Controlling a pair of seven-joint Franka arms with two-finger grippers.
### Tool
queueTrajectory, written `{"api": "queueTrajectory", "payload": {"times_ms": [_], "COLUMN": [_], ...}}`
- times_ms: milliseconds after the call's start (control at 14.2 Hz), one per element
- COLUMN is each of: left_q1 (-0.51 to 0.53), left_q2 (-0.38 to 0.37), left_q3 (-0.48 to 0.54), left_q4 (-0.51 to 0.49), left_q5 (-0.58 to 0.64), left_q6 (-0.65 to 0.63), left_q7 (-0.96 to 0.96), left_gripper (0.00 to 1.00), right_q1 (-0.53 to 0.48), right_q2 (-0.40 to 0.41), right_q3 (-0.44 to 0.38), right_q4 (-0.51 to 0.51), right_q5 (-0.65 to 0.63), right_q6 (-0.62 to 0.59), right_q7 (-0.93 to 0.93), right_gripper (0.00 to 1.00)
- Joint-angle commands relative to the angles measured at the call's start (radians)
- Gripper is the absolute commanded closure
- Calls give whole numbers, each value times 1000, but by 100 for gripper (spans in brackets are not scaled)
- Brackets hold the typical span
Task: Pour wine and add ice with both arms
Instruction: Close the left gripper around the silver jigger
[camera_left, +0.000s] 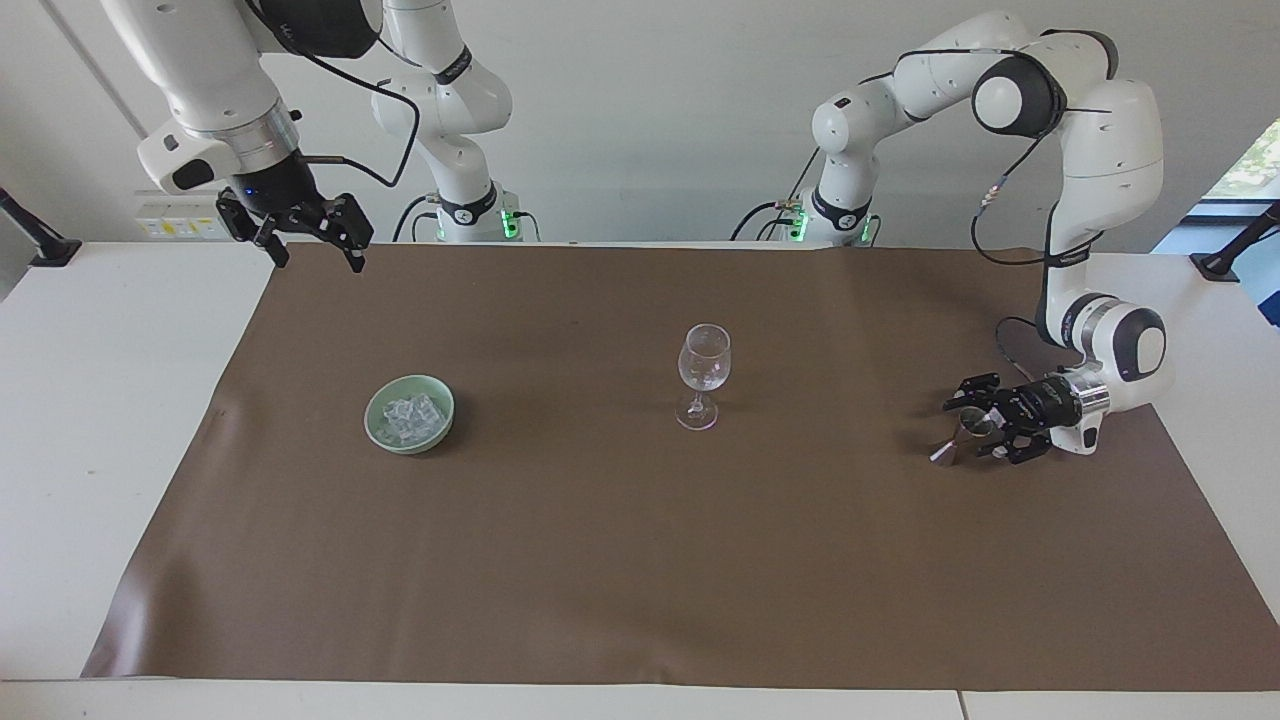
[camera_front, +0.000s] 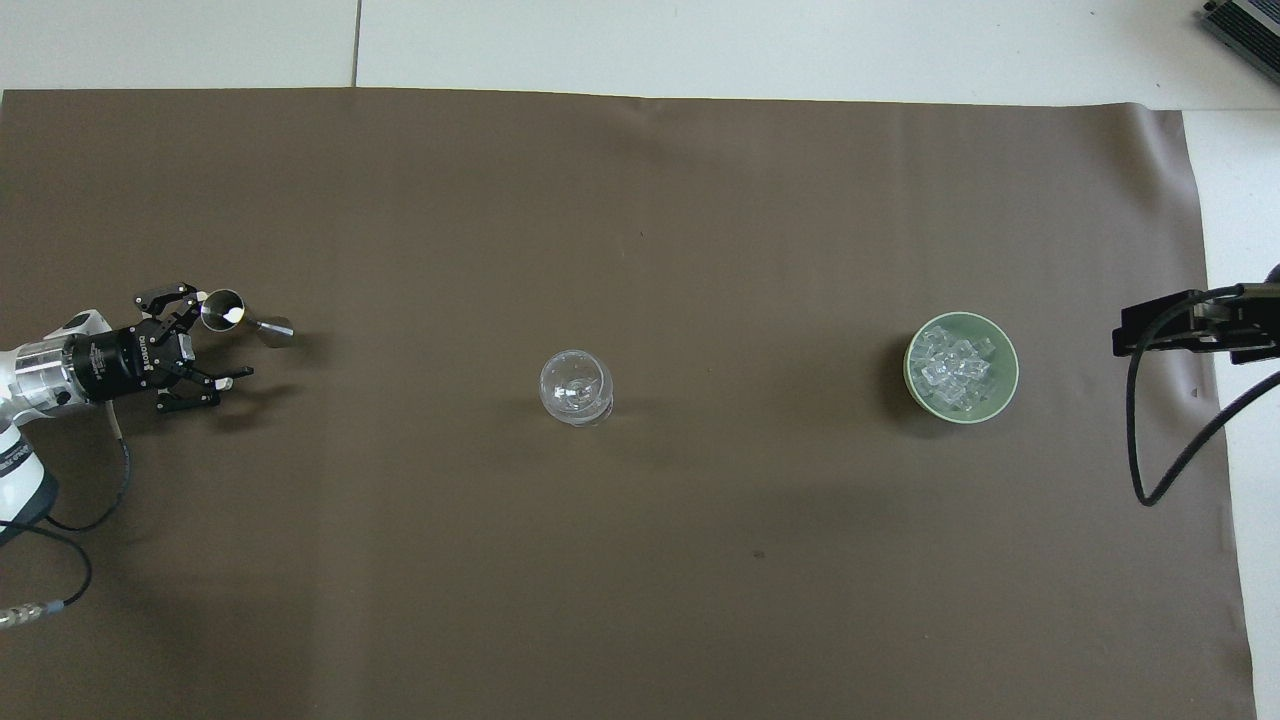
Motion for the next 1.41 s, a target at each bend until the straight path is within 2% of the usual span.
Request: {"api": "queueTrajectory", "payload": {"times_ms": [0,565,1343], "left_q1": [-23,-36,-46], "left_q2": [-19,-23,-34], "left_q3": [11,9,11], "left_q4": [-18,-18,-17], "left_q5": [-18,-30,-39], "left_q6": [39,41,56], "left_q7": [-51,-53,-59], "left_gripper": [10,16,20], "right_q1": [-13,-13,-13], "right_q2": [-17,-17,-17], "right_q3": [3,3,3], "right_q4": [-18,-18,-18], "right_q5": [26,26,26], "right_q6": [12,12,12], "right_q7": [-16,-16,-16], "right_gripper": [0,0,0]}}
